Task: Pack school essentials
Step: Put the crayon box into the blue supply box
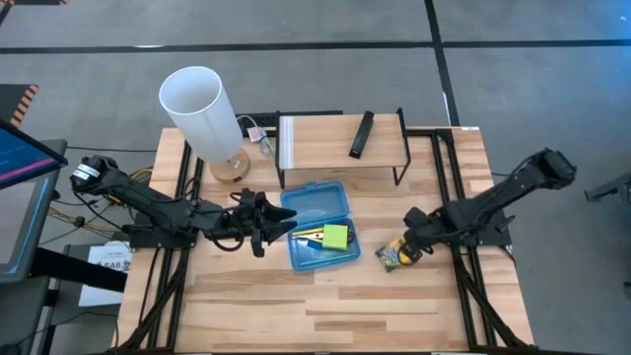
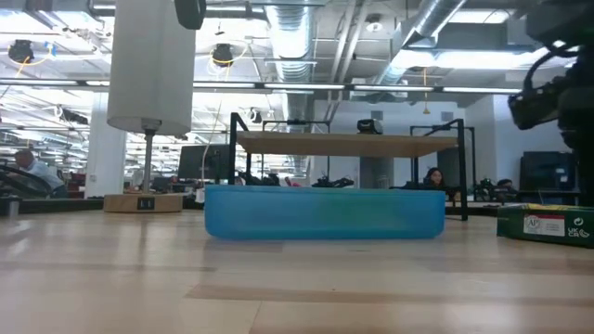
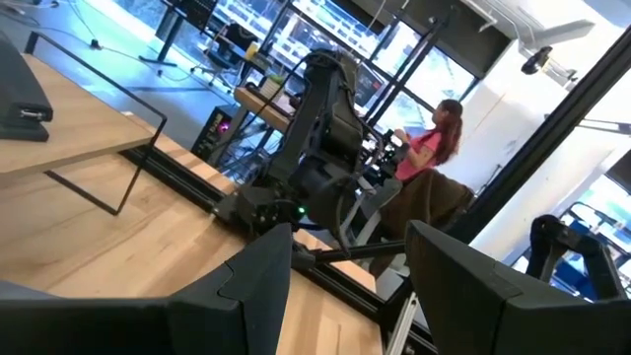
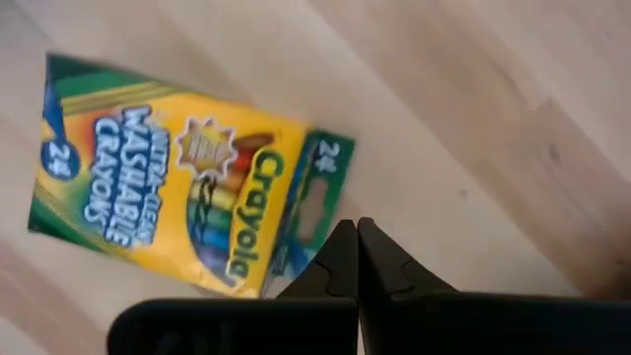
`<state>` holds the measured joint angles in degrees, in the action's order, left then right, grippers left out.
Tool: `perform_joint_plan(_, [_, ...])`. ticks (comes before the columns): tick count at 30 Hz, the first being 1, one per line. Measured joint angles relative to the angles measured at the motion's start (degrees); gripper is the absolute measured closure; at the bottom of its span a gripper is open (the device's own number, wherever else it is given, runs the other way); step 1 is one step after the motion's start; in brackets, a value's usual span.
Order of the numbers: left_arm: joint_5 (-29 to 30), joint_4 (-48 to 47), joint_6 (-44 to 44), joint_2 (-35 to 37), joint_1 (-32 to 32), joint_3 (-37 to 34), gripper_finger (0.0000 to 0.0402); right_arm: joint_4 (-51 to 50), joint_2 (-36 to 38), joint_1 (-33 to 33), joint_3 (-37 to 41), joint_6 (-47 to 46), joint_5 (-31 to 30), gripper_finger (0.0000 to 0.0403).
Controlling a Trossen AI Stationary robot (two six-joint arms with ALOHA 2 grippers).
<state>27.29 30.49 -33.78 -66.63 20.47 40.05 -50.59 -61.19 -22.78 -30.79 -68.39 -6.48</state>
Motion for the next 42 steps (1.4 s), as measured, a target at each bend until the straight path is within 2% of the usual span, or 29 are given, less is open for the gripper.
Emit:
perform_joint_plan(3, [0.0, -0.1, 0.02, 0.0, 0.0, 0.0, 0.0214, 0.61, -0.03, -0.9, 1.3, -2.08, -1.11, 0.0397])
perform_joint_plan(11, [-0.85, -0.97, -0.42, 0.0, 0.0, 0.01, 0.0214, 9.9, -0.04, 2.14, 6.17, -2.65, -2.06, 0.04])
perform_joint_plan(16, [-1.53, -8.28, -5.08, -0.03, 0.75, 0.02, 0.0214, 14.77, -0.09, 2.68, 6.73, -1.65, -2.12, 0.04])
perform_joint_plan(23, [-2.7, -10.02, -7.65, -4.54, 2.16, 0.77, 0.0214, 25.62, -7.02, 2.1, 6.48, -0.58, -0.04, 0.0401])
perform_joint_plan(26, [-4.86, -10.22, -8.9, -8.15, 2.16, 2.14, 0.0214, 29.84, -11.3, 1.33, 4.78, -0.54, 1.2, 0.0401])
perform_joint_plan(33, [-11.59, -10.22, -9.6, -17.75, 1.93, 7.59, 0.0214, 31.1, -18.66, 0.27, -2.81, 4.05, 2.36, 0.04])
perform_joint_plan(42, [-17.11, -10.2, -7.66, -25.87, -0.79, 15.72, 0.0214, 34.13, -24.59, 0.3, -9.78, 8.77, 4.19, 0.0399])
